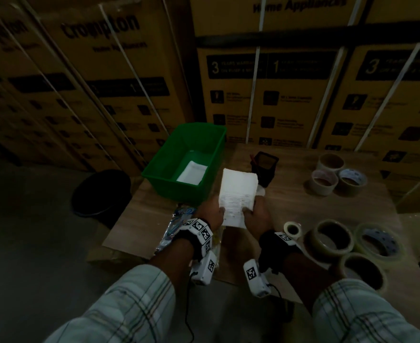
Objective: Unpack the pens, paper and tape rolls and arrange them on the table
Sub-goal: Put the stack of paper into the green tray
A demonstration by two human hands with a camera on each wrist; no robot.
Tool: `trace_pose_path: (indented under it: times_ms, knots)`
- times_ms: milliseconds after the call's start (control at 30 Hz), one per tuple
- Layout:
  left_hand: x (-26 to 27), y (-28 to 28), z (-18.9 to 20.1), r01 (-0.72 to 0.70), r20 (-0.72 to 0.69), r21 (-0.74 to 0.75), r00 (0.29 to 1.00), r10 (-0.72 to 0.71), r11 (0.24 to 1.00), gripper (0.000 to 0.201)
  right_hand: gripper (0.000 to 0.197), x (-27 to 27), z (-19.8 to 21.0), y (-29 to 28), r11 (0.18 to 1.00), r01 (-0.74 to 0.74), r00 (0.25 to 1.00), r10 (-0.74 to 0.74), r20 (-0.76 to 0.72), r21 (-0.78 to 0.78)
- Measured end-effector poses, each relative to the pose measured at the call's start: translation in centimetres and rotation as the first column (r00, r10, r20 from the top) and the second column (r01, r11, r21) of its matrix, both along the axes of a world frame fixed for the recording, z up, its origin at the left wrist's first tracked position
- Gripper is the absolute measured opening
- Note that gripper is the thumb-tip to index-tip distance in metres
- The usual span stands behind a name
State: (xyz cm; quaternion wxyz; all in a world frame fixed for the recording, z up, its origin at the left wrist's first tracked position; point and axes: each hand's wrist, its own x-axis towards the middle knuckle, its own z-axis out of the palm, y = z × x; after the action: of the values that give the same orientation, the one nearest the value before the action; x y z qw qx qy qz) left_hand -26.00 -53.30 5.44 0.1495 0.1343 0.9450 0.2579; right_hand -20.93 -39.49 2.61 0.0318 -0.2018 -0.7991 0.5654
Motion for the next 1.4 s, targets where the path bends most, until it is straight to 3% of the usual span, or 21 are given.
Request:
trace_pose_path:
  times_ms: [300,500,633,833,1000,1233,1400]
  knots:
    - [-5.8,-2.7,5.6,-0.222,-0.142,-0.073,0.967,0.210,0.972,0.034,0.032,-6.8,6.4,-3.6,0.964,-0.108,0.986,0.135,-0.097,0.245]
    - [-10.5,-5.8,7.6,-0.243,-0.150,-0.068,0.961,0.231,0.968,0.034,0.037,-12.4,7.6,-6.2,0.963,-0.117,0.977,0.156,-0.145,0.241]
    - [-14.2,-7.5,7.2,-0.227,-0.127,-0.027,0.967,0.222,0.973,0.041,0.022,-15.7,7.1,-8.1,0.946,-0.141,0.983,0.168,-0.069,0.293]
    - [-21.0,-10.6,6.6,-0.043,-0.107,-0.205,0.994,0.021,0.978,0.027,0.021,-21.4,6.3,-11.0,0.897,-0.142,0.990,0.131,0.055,0.420]
    - [-25.9,-12.4,5.5,0.123,-0.035,-0.316,0.989,-0.141,0.941,0.033,0.024,-24.8,6.7,-12.4,0.860,-0.160,0.985,0.105,0.138,0.485]
    - [-29.8,-12.4,3.4,0.321,0.059,-0.286,0.946,-0.318,0.903,0.031,0.030,-26.4,6.9,-13.7,0.810,-0.208,0.947,0.026,0.320,0.548]
    - [-31.1,-11.1,0.9,0.381,0.166,-0.327,0.924,-0.344,0.865,0.042,0.029,-26.9,6.1,-13.3,0.784,-0.273,0.898,-0.002,0.441,0.558]
